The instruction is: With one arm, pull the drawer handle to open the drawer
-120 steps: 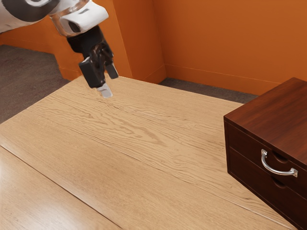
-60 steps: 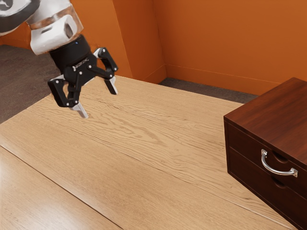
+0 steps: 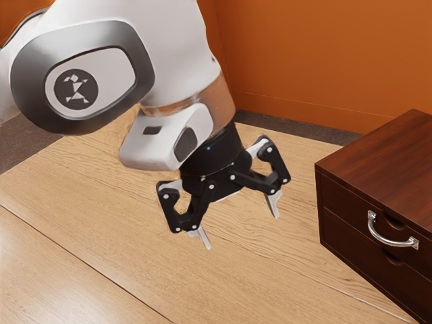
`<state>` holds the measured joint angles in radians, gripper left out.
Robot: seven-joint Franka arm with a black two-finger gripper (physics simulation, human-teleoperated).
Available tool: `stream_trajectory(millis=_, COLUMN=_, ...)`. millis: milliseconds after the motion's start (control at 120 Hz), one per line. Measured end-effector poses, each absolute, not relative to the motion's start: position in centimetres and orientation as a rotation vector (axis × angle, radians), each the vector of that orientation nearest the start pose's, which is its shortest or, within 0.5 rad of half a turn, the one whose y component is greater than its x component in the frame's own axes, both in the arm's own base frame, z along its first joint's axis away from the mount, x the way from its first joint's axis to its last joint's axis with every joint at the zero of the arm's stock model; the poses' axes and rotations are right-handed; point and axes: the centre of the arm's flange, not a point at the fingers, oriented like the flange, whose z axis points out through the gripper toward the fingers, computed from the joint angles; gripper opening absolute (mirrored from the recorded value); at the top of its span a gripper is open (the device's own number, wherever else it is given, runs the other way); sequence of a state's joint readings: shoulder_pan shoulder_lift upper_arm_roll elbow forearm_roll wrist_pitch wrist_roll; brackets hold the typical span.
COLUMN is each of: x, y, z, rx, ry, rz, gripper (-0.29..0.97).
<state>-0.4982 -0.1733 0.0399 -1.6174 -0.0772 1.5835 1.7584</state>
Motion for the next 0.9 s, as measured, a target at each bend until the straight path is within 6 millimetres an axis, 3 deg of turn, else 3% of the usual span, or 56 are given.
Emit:
stream_trajectory(millis=250, x=46.9, y=-25.7, z=67.1, rx=-1.310, ry=2.793, rz=-0.299, gripper=0.68)
stream_trajectory(millis=383, x=45.9, y=-29.7, z=66.6, rx=-1.213, ry=2.824, rz=-0.333, gripper=0.68)
stream_trajectory(millis=600, x=47.5, y=-34.5, z=65.0, rx=-1.161, ry=2.835, rz=-0.360, gripper=0.68)
stream_trajectory(millis=700, x=48.3, y=-34.8, z=64.6, rx=-1.173, ry=2.817, rz=-0.380, gripper=0.68)
stream_trajectory(millis=900, x=51.6, y=-32.6, z=64.3, rx=-1.267, ry=2.736, rz=-0.426, gripper=0.68)
